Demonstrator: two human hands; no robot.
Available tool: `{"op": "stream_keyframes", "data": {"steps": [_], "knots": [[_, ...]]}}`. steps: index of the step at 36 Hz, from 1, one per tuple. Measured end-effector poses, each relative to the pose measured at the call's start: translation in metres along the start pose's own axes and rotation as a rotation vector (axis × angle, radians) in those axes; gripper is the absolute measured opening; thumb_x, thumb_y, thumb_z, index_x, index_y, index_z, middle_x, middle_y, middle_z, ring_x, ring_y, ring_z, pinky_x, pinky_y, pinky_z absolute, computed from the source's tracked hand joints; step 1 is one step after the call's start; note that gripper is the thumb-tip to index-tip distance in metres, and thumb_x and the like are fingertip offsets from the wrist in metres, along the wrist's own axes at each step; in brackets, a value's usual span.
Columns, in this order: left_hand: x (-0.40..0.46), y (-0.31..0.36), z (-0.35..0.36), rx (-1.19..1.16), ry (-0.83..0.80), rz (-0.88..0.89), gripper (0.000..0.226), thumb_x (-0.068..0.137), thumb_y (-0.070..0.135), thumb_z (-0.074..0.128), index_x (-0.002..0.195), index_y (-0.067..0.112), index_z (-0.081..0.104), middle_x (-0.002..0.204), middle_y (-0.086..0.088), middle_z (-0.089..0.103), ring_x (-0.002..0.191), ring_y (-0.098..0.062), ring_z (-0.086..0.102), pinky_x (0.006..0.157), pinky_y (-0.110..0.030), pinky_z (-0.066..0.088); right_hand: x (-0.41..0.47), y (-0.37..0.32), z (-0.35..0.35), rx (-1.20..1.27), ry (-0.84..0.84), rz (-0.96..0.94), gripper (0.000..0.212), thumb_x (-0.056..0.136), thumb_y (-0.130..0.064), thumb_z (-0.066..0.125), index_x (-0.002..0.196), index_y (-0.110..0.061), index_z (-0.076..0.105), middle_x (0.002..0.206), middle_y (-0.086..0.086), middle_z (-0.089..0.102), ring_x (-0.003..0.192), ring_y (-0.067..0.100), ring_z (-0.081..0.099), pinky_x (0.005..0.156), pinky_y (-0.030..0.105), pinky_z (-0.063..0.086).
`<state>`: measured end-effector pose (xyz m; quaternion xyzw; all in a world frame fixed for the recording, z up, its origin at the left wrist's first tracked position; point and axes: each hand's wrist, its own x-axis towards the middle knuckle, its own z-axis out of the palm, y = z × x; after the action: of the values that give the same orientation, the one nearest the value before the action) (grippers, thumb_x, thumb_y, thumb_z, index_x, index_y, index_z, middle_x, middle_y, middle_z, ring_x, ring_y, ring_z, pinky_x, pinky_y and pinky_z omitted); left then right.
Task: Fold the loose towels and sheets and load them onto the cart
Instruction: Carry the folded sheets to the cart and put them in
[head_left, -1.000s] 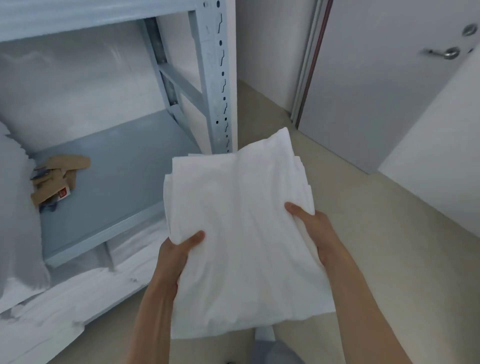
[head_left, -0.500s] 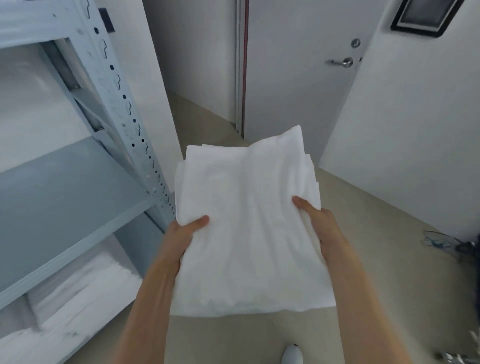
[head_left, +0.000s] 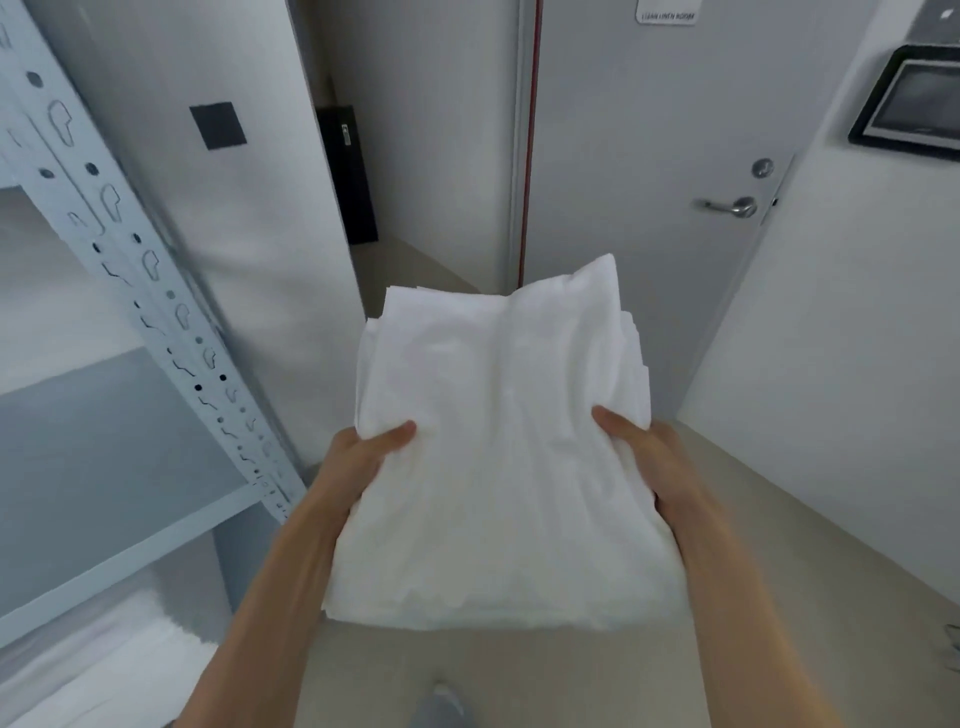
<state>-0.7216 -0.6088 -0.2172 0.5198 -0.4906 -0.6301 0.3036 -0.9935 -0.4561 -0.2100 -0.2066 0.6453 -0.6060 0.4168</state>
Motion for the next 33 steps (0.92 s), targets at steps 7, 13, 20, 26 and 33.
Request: {"op": "stream_keyframes", "data": {"steps": [7,13,20,26,33], "knots": [[0.133,0.028,0.028,-0.028,-0.003,-0.019,0.051,0.066,0.026,0.089,0.107,0.000,0.070,0.099,-0.013,0.076,0.091,-0.034,0.072,0.089,-0.046,0.057,0.147,-0.026,0.021,-0.047,-0.013,0.001,0.050,0.073,-0.038,0.083,0.115,-0.014,0.070,0.102,-0.001,0.077,0.090,0.021,0.075,0.082,0.039,0.057],[0.258,0.084,0.049,-0.022,-0.041,-0.021,0.045,0.060,0.024,0.088,0.096,0.001,0.073,0.091,-0.012,0.078,0.084,-0.030,0.075,0.081,-0.040,0.057,0.264,-0.067,0.046,-0.019,0.019,0.034,0.050,0.073,-0.037,0.083,0.114,-0.014,0.070,0.099,-0.001,0.077,0.087,0.021,0.075,0.068,0.032,0.058],[0.381,0.150,0.074,-0.018,-0.028,-0.007,0.028,0.073,0.021,0.084,0.095,0.006,0.073,0.085,-0.006,0.078,0.076,-0.025,0.075,0.068,-0.033,0.059,0.383,-0.130,0.071,-0.049,0.035,0.020,0.046,0.076,-0.037,0.081,0.114,-0.013,0.070,0.097,-0.001,0.078,0.084,0.020,0.075,0.067,0.031,0.058],[0.473,0.191,0.104,-0.046,-0.020,0.011,0.027,0.072,0.023,0.086,0.090,0.009,0.073,0.077,-0.001,0.077,0.065,-0.019,0.075,0.048,-0.024,0.055,0.486,-0.166,0.083,-0.083,0.043,0.015,0.044,0.078,-0.036,0.080,0.113,-0.011,0.070,0.097,0.001,0.077,0.078,0.018,0.075,0.059,0.028,0.056],[0.600,0.229,0.141,-0.030,0.062,0.017,0.031,0.071,0.029,0.088,0.091,0.011,0.073,0.075,0.003,0.077,0.063,-0.015,0.074,0.046,-0.021,0.054,0.647,-0.192,0.099,-0.127,-0.028,0.007,0.053,0.072,-0.048,0.082,0.110,-0.014,0.070,0.094,-0.002,0.077,0.076,0.016,0.075,0.058,0.028,0.055]]}}
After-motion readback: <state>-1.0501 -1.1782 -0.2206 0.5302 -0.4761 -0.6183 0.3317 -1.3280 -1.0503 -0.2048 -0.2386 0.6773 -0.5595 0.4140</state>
